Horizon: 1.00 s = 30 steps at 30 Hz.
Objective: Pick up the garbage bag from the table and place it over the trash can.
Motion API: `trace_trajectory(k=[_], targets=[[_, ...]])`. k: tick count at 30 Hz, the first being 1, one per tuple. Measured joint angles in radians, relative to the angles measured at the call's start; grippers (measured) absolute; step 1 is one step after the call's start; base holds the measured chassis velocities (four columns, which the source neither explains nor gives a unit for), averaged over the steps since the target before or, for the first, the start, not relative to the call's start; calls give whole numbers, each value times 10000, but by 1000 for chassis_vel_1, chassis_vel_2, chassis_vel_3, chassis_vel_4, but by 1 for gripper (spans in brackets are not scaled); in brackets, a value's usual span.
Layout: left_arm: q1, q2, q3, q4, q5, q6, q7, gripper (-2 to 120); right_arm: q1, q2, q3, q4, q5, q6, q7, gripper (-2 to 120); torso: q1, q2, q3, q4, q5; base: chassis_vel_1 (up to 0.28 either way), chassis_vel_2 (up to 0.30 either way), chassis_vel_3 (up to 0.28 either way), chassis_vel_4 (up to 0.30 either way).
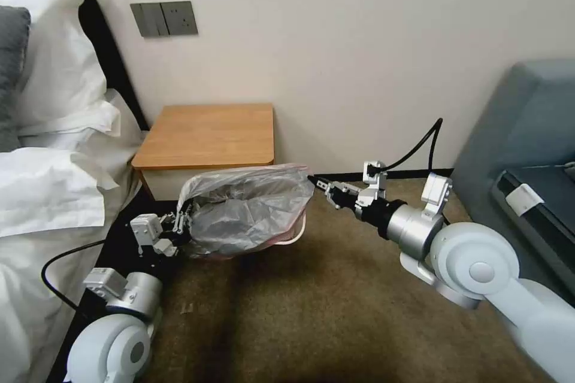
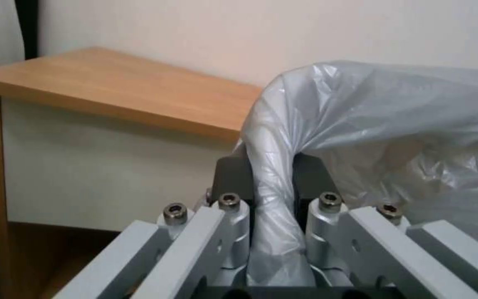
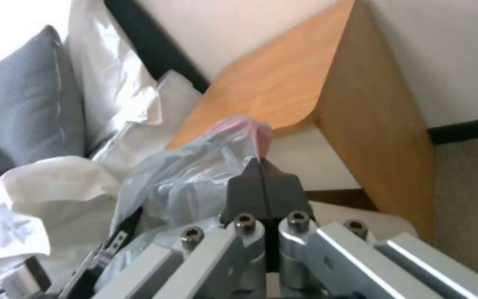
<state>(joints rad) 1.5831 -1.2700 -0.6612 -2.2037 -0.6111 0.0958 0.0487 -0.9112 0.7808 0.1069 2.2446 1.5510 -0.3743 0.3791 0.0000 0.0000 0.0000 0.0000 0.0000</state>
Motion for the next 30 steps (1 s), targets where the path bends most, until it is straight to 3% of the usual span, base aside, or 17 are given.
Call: trace_trajectory(k=[6, 10, 20, 26, 29, 30], targets=[[92, -22, 23, -66, 32, -78, 93, 9, 419, -130, -260, -478, -41, -119, -46, 0, 0, 0, 0, 1, 0, 0, 0, 0, 0], [124, -47, 53, -178, 29, -105, 102, 9, 668, -530, -428, -974, -78, -767, -590, 0, 0, 0, 1, 0, 0, 0, 0, 0, 0], [133, -98, 8, -214, -18, -116, 102, 9, 304, -776, -528, -1021, -311, -1245, -1368, 0, 0, 0, 0, 0, 1, 0, 0, 0, 0], [84, -226, -1, -215, -39, -59, -224, 9, -39, -748, -39, -534, -460, -1175, -341, 0, 0, 0, 0, 0, 0, 0, 0, 0, 0], [16, -248, -9, -259, -24, 96, -640, 9, -254, -852, 300, 374, -493, -924, 335, 15, -1, 0, 0, -1, 0, 0, 0, 0, 0], [16, -248, -9, -259, -24, 96, -640, 9, -254, -852, 300, 374, -493, -924, 335, 15, -1, 0, 0, -1, 0, 0, 0, 0, 0]])
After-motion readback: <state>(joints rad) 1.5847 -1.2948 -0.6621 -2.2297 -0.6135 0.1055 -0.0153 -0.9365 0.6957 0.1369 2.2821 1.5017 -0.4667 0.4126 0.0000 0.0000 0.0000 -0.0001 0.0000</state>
